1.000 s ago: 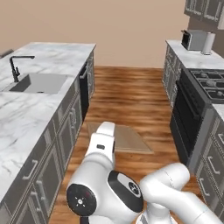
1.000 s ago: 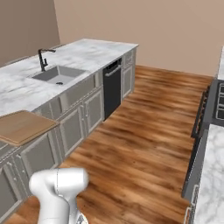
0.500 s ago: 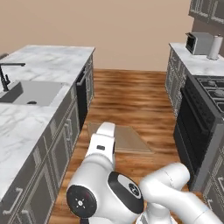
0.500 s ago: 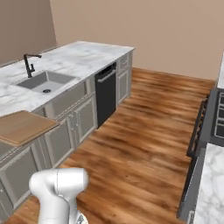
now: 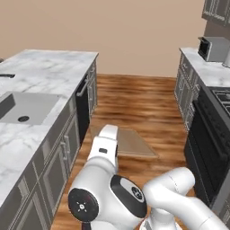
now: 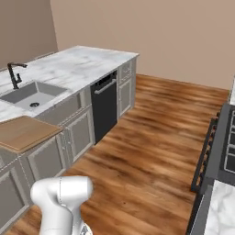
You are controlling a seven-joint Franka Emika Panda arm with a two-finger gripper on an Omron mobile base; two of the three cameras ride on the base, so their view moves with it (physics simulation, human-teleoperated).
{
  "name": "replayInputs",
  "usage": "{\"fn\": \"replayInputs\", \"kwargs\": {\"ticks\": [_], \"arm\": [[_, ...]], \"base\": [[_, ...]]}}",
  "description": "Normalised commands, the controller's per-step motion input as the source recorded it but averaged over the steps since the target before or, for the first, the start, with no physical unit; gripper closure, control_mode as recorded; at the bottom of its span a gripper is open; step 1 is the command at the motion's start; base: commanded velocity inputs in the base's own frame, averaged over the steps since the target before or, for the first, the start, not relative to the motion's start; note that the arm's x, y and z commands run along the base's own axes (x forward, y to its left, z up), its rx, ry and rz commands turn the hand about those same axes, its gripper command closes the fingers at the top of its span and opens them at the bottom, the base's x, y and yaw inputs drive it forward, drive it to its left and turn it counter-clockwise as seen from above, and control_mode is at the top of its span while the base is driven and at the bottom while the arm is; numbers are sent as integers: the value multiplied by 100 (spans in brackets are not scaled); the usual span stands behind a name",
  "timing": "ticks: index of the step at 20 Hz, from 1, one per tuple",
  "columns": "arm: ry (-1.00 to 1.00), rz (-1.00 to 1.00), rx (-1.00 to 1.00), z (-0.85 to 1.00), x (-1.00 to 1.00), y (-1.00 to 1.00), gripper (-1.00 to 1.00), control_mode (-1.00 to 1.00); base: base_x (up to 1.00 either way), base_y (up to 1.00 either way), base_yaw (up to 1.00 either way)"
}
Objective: Move the cutting board and knife to the sink. Then move spray from the cabinet to the counter.
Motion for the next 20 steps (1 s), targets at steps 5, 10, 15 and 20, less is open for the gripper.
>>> {"fn": "replayInputs", "kwargs": {"ticks": [5, 10, 15, 20], "arm": [[0, 0, 0, 0, 0, 0, 100, 100], [0, 0, 0, 0, 0, 0, 100, 100], [0, 0, 0, 0, 0, 0, 100, 100], [0, 0, 0, 0, 0, 0, 100, 100]], "base": [[67, -27, 21], [61, -32, 31], [65, -31, 27], [67, -30, 24]]}}
